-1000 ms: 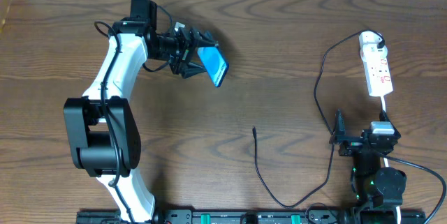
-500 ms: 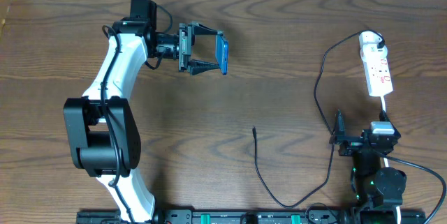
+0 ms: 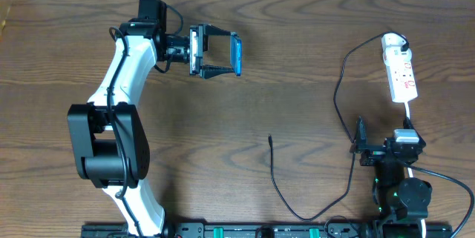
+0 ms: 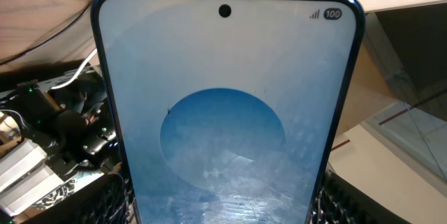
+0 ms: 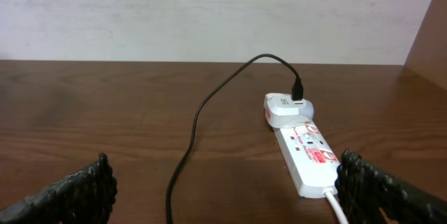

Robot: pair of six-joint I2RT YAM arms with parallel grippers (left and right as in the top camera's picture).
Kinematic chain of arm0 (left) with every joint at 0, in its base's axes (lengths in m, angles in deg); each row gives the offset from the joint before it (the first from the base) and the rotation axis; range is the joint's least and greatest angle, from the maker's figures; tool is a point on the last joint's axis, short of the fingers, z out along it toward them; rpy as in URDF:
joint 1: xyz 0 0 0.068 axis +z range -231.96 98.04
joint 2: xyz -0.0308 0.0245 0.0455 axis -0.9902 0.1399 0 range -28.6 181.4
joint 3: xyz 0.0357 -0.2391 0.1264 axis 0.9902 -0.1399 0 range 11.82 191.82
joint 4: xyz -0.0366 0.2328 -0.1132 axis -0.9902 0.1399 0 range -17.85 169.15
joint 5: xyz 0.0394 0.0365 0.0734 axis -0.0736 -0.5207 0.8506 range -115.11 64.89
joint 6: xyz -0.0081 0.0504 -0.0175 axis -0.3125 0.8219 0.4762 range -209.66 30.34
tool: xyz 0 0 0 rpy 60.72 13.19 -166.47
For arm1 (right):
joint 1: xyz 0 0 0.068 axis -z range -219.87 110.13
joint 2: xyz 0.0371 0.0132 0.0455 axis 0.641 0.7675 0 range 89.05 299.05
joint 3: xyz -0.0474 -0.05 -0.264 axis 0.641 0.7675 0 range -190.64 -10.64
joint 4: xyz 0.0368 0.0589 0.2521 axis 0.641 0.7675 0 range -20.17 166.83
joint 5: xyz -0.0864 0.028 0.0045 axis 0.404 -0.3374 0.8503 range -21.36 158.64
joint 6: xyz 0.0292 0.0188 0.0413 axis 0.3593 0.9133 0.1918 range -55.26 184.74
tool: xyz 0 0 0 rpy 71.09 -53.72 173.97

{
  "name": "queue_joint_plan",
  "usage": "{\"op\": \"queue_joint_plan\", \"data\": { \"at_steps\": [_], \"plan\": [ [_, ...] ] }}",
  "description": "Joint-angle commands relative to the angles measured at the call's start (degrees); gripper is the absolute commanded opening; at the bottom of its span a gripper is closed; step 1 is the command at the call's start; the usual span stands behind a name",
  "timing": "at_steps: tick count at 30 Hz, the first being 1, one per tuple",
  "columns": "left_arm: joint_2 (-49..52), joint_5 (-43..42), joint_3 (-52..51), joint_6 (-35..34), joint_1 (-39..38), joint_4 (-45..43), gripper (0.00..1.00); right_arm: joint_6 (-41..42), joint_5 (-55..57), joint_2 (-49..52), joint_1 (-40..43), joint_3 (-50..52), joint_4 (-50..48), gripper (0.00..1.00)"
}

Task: Plug charger to phone and switch on socket
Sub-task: 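Lift the phone with the left gripper and tilt it upright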

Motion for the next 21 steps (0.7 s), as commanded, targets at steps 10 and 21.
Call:
{"op": "queue_joint_plan", "data": {
  "at_steps": [10, 21],
  "plan": [
    [-1.3, -3.8, 0.3, 0.2, 0.3, 0.1, 0.07, 0.6, 0.4, -0.4, -0.5, 0.1, 0.2, 0.99],
    [-1.3, -3.8, 0.3, 0.1, 0.3, 0.1, 0.07, -0.4, 1.3, -0.4, -0.5, 0.1, -0.2, 0.99]
  ]
}}
